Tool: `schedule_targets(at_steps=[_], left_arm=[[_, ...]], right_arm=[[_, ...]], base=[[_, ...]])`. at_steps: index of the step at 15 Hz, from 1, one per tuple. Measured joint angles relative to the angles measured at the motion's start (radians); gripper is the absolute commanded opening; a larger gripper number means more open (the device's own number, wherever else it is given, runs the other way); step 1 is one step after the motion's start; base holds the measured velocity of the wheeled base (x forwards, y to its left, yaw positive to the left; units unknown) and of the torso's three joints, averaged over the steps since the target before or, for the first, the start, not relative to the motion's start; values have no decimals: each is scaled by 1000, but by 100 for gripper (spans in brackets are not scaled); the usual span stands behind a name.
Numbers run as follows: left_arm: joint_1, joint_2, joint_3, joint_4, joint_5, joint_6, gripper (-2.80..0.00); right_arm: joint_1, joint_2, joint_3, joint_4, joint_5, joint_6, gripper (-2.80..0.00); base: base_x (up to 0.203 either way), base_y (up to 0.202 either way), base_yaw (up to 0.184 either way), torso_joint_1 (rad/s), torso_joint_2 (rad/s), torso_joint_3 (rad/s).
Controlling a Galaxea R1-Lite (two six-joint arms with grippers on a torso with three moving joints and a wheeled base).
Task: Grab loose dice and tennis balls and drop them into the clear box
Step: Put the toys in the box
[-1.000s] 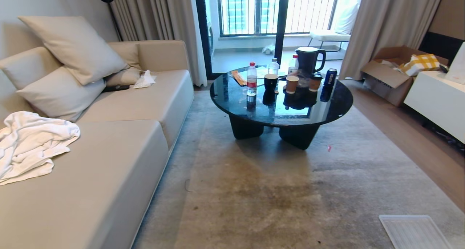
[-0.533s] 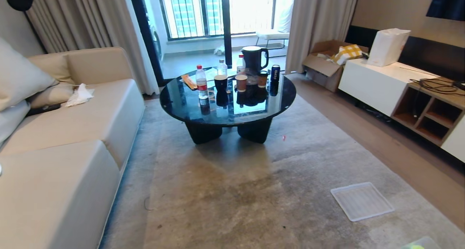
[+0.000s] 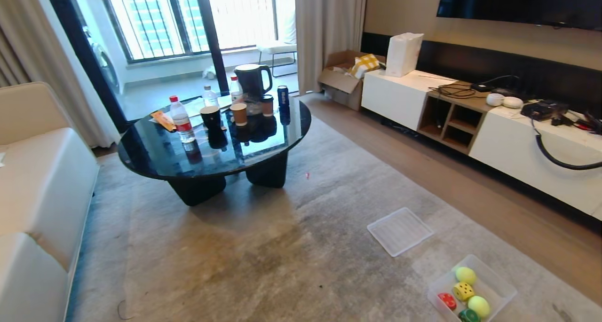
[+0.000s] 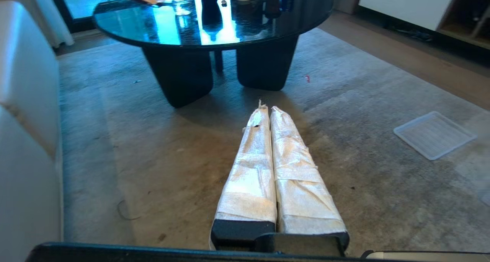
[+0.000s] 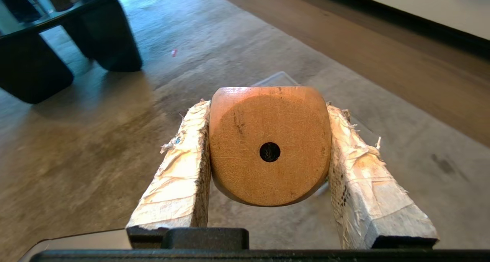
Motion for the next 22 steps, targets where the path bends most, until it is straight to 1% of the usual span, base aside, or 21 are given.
schedule_targets(at_steps=[7,14,22], left_arm=[[0,0,0,0,0,0,-280],[1,0,0,0,0,0,-280],[0,0,0,0,0,0,-280]], right_arm=[[0,0,0,0,-1,0,-280],[1,0,0,0,0,0,-280],[0,0,0,0,0,0,-280]], base=[[1,9,-149,3,1,5],[0,0,0,0,0,0],[0,0,0,3,4,-179]])
